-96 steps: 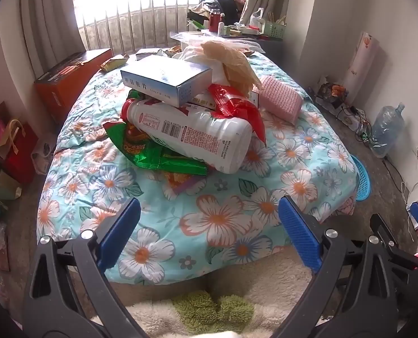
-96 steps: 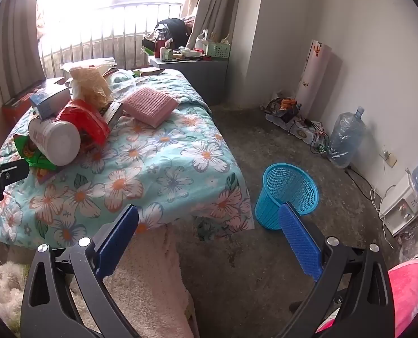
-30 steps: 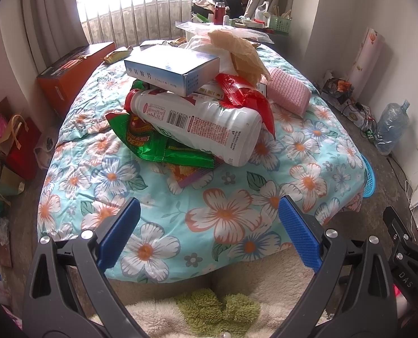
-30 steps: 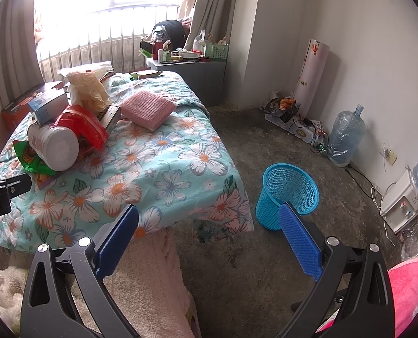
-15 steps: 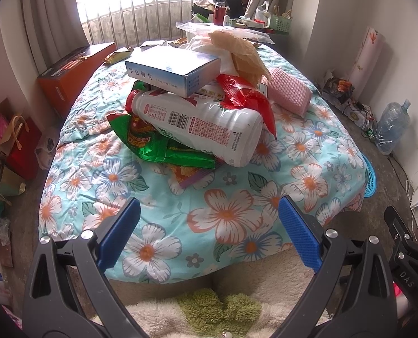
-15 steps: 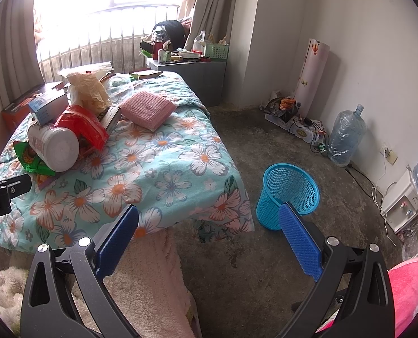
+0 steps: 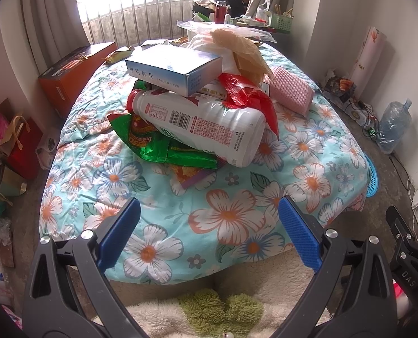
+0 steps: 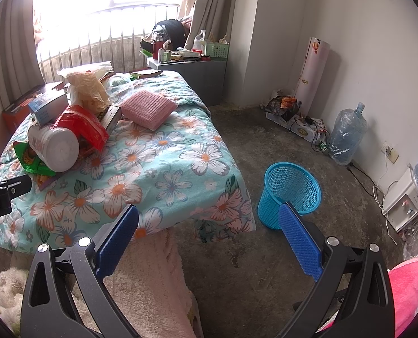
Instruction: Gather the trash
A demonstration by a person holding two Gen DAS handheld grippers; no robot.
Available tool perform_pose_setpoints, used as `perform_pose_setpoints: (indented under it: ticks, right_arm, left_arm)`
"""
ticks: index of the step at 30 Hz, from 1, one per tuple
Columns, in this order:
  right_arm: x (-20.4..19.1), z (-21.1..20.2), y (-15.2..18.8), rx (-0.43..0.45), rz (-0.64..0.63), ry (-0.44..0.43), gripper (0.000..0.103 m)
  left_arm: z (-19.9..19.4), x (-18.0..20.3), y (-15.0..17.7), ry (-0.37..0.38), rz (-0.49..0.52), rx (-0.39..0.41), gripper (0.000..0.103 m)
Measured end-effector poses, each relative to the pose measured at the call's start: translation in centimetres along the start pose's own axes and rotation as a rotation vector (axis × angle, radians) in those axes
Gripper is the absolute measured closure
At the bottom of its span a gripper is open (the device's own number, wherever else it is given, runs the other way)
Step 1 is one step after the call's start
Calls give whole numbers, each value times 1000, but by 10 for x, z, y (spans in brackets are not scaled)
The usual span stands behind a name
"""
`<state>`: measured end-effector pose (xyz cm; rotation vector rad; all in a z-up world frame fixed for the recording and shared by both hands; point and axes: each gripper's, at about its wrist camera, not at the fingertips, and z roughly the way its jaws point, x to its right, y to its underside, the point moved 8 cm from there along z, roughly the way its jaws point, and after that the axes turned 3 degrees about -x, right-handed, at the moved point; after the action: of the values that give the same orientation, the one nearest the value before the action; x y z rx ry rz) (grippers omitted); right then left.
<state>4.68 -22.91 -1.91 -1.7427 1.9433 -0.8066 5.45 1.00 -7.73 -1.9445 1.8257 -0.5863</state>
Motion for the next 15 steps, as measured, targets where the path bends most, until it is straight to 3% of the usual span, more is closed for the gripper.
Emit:
perform_pose_setpoints:
  ticks: [15]
  right_arm:
    - [-14,14,-17,-14,0,-5,6]
  left_arm:
    - [12,-17,-15,-1,-6,7,9]
